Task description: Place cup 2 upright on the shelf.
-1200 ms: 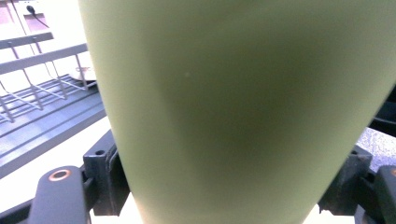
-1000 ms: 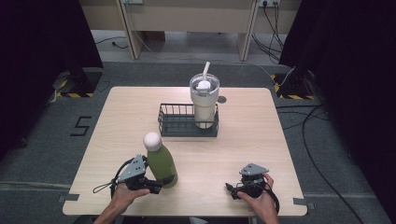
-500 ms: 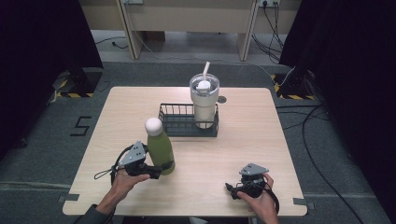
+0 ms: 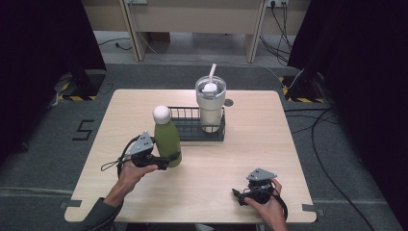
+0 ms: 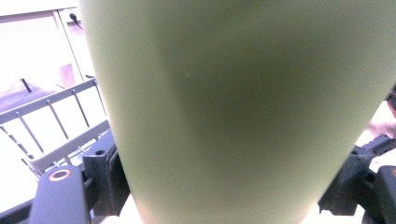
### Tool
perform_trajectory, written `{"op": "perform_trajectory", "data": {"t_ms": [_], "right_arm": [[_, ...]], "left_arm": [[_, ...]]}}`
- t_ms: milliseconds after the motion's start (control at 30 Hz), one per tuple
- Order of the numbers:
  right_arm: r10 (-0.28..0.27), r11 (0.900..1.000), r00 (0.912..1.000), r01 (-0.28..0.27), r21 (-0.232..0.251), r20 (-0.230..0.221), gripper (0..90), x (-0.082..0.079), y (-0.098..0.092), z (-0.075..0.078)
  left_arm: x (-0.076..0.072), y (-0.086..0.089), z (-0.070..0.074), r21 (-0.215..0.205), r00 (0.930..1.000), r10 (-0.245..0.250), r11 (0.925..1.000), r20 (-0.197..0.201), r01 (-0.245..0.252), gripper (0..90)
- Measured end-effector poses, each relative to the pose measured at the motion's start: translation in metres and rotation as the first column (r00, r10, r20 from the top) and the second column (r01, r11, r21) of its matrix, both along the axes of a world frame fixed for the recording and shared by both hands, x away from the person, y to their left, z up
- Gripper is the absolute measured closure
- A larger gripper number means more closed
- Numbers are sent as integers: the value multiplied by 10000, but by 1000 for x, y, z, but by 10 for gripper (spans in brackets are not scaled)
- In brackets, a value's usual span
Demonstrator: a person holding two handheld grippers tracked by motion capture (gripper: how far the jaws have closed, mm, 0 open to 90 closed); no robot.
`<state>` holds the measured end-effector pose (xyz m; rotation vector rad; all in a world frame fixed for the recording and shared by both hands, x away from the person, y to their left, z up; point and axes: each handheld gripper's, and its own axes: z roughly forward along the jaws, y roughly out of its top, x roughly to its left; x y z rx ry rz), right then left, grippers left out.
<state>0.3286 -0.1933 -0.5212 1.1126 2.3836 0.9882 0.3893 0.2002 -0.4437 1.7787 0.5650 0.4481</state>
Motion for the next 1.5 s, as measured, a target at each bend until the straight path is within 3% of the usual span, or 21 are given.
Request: {"op": "perform_trajectory", "data": {"t_ms": [333,733,867,1333,1500], "right_arm": [[5,10000,10000,-5,-1,-2,51,0,0,0],[-9,10000,10000,9,5,-22,50,0,0,0],[27,10000,10000,-27,-9,-1,50,0,0,0],[23,10000,10000,-23,3,-26,49,0,0,0],[29,10000,10000,-29,-11,-43,49,0,0,0]], "left_arm": [[15,-4,10,-53,10000,54,10000,-9,-54,205],[33,-10,34,-35,10000,9,10000,14,-9,205],[41,-11,38,-203,9999,-12,9998,-136,10,205],[68,-16,53,78,9994,336,9994,-25,-336,205],[78,-16,56,7,9989,464,9989,-87,-464,205]]}}
